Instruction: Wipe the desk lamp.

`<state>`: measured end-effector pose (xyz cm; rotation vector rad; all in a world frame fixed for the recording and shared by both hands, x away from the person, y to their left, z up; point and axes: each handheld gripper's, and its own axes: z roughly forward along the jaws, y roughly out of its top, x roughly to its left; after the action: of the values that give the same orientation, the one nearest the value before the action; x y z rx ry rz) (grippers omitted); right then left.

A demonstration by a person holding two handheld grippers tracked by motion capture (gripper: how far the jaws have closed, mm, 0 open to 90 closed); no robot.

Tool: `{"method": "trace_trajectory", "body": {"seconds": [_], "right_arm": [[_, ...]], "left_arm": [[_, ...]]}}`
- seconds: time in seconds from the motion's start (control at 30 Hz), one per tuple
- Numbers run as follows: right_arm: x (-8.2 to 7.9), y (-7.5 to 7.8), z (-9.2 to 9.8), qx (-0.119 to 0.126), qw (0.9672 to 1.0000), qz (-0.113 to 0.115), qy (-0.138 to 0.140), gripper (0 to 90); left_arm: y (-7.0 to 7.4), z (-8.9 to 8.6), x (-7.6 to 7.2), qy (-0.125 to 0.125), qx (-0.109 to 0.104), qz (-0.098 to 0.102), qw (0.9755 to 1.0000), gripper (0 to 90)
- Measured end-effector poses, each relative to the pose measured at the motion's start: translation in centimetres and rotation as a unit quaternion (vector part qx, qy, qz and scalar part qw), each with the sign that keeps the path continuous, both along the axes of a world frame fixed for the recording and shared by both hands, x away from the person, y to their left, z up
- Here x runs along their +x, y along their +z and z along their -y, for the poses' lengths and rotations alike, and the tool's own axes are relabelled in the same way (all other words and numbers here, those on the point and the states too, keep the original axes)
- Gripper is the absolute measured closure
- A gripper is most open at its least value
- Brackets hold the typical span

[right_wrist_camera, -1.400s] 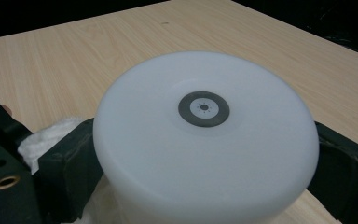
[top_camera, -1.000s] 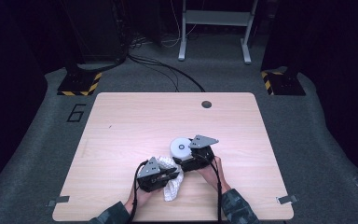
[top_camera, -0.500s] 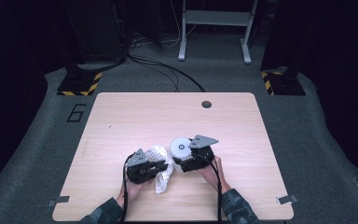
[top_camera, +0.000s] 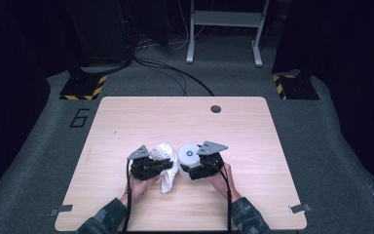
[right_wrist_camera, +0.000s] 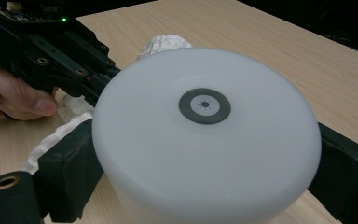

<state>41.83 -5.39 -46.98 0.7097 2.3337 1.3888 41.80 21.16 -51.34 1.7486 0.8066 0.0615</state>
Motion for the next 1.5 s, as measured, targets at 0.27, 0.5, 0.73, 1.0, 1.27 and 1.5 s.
{"method": "trace_trajectory", "body": {"seconds": [0.27,0.5,0.73,1.0,1.27,1.5], "right_arm": [[0.0,0.0,0.0,0.000,1.0000,-0.003,0.000,8.5],[0.0,-0.1,0.0,0.001,1.0000,-0.002,0.000,8.4],[0.0,-0.1,0.0,0.001,1.0000,-0.002,0.000,8.5],[0.0,-0.1,0.1,-0.001,1.0000,0.001,0.004,8.4],[0.0,-0.1,0.1,-0.001,1.0000,0.001,0.004,8.4],[-0.1,-0.2,0.0,0.001,1.0000,-0.002,0.002,8.4]], "left_arm": [[0.1,0.4,0.7,0.005,0.012,0.009,0.9999,79.0],[0.5,0.8,1.6,0.009,0.018,0.005,0.9998,79.1],[0.7,1.4,2.5,0.013,0.016,0.010,0.9997,79.2],[0.8,2.0,3.5,0.012,0.018,0.009,0.9997,79.3],[0.9,2.7,4.3,0.017,0.018,0.011,0.9996,79.4],[0.6,3.0,4.7,0.018,0.011,0.006,0.9998,79.4]]}}
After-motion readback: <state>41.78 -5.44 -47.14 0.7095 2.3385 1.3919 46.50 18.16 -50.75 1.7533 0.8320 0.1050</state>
